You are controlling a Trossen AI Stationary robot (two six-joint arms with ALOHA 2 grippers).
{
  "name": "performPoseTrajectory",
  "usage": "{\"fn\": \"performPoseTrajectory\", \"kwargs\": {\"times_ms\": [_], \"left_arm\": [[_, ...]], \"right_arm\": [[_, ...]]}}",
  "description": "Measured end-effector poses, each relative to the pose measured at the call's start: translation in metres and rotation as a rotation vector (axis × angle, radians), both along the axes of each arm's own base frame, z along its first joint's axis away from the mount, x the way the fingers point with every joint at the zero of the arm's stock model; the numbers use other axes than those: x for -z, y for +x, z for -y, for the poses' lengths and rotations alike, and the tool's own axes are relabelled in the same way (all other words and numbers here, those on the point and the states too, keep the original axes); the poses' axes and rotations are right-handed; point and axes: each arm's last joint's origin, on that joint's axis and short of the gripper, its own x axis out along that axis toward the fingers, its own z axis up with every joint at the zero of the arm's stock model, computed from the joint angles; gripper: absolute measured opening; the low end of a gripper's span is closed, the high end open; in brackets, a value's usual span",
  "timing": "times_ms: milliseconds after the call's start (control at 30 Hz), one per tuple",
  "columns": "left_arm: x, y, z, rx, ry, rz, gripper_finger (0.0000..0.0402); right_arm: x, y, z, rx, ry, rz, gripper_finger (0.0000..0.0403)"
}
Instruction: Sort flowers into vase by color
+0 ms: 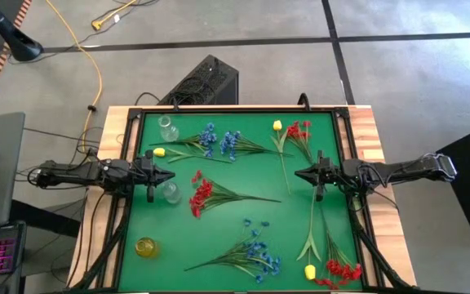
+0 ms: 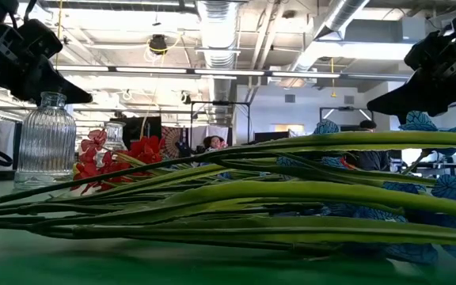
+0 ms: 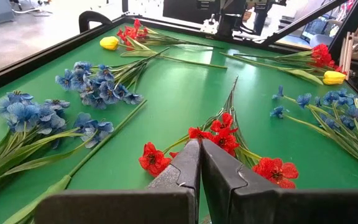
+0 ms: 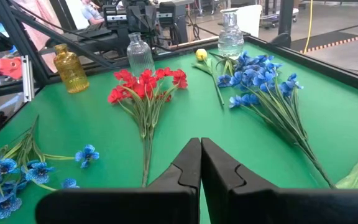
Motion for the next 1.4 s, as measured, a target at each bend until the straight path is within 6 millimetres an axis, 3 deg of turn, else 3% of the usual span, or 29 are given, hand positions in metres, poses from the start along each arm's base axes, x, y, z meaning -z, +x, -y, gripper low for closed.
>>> {"fn": "performPoseTrajectory", "kwargs": {"times_ms": [733, 1133, 1400], "left_arm": [[-0.0002, 0.0, -0.0005, -0.003, 0.05, -0.006, 0.0], [-0.0009, 0.0001, -0.0008, -0.079, -0.183, 0.043, 0.0], [-0.0015, 0.0004, 0.0, -0.054, -0.19, 0.046, 0.0]], "right_arm": [[0.0, 0.0, -0.0001, -0.004, 0.001, 0.0, 0.0036], [0.0, 0.0, 0.0, -0.002, 0.001, 0.0, 0.0036], [-0.0003, 0.0, 0.001, 0.012, 0.0, 0.003, 0.0036]]}}
